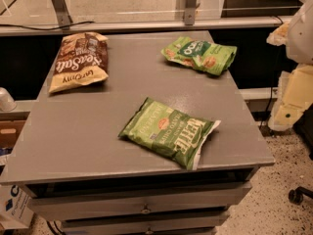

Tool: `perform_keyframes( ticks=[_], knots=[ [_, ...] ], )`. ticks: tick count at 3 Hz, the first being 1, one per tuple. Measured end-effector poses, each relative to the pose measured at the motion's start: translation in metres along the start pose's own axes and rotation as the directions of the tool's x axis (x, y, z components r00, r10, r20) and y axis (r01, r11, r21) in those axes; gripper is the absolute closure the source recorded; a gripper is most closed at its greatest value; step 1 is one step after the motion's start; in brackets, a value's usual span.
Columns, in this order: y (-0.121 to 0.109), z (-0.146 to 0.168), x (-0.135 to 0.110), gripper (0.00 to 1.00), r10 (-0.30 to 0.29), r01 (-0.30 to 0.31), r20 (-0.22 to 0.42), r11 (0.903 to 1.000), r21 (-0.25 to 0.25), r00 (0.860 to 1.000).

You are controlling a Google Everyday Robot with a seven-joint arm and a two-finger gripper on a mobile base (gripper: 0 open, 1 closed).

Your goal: Move green jalapeno chip bag near brown chip bag

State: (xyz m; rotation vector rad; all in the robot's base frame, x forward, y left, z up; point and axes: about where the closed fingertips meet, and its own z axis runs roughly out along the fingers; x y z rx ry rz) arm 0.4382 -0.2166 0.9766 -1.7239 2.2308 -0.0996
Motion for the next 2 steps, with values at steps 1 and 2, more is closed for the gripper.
perform_keyframes(
  ticks=[1,2],
  knots=[
    [-0.0011,-0.0003,-0.0001,0.00,-0.001,0.001,0.008,1.0000,0.000,1.000],
    [-0.0063,-0.0017,-0.0005,0.00,-0.004,0.004,0.045,1.0000,-0.001,0.999]
  ],
)
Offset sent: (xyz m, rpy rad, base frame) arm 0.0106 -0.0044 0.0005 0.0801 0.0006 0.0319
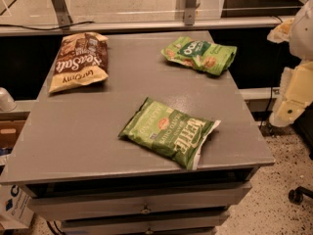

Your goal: Move green jalapeno chip bag near brown chip bag

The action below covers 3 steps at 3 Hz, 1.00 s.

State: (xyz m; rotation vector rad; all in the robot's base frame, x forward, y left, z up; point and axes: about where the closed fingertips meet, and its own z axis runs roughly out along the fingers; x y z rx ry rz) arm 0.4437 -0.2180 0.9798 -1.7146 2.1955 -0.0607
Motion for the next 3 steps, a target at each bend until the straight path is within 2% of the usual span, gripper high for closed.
perform_keyframes(
  ticks=[1,2,3],
  knots=[
    [0.003,0.017,-0.024,0.00,-0.024,0.029,0.087,0.9978,-0.059,0.996],
    [0.018,0.035,-0.055,0.00,-0.038,0.060,0.172,0.9909,-0.121,0.984],
    [0.035,0.058,-0.081,0.00,-0.041,0.083,0.226,0.9802,-0.180,0.973]
  ],
)
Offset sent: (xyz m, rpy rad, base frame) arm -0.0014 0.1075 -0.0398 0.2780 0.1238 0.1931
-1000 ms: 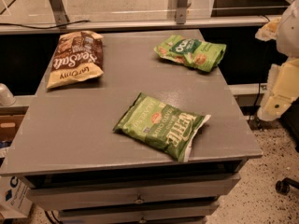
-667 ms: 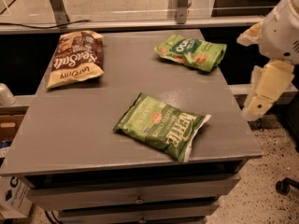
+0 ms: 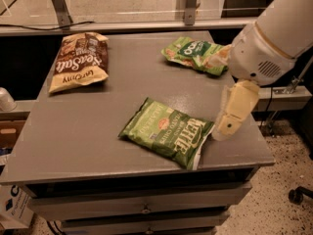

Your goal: Move green jalapeno chip bag near brown chip bag

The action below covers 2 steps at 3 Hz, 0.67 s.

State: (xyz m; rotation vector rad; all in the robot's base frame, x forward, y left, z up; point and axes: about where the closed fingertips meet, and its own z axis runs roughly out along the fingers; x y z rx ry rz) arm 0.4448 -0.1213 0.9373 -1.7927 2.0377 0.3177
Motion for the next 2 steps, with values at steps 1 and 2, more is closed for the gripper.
perform_keyframes(
  ticks=[1,2],
  knots=[
    [0.015,0.031,-0.010,0.00,0.010,-0.008,0.028,0.9980,-0.063,1.000],
    [0.028,0.061,-0.016,0.00,0.025,-0.019,0.044,0.9928,-0.118,0.999]
  ],
)
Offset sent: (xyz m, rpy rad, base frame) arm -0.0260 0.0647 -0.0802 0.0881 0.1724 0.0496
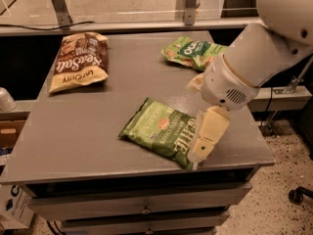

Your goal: Move green jalapeno chip bag near brown chip bag

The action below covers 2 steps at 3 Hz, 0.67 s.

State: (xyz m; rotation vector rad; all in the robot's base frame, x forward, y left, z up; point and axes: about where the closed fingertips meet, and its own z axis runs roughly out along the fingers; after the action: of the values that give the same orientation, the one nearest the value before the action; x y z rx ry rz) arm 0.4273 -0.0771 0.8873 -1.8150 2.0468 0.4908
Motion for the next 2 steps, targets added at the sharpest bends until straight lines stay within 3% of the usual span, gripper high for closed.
perform_keyframes(
  ticks=[1,2],
  knots=[
    [0.000,0.024,-0.004,0.00,0.002,-0.002,0.021,0.9996,-0.028,1.000],
    [-0.020,0.043,-0.002,0.00,-0.004,0.005,0.058,0.9998,-0.017,0.998]
  ],
)
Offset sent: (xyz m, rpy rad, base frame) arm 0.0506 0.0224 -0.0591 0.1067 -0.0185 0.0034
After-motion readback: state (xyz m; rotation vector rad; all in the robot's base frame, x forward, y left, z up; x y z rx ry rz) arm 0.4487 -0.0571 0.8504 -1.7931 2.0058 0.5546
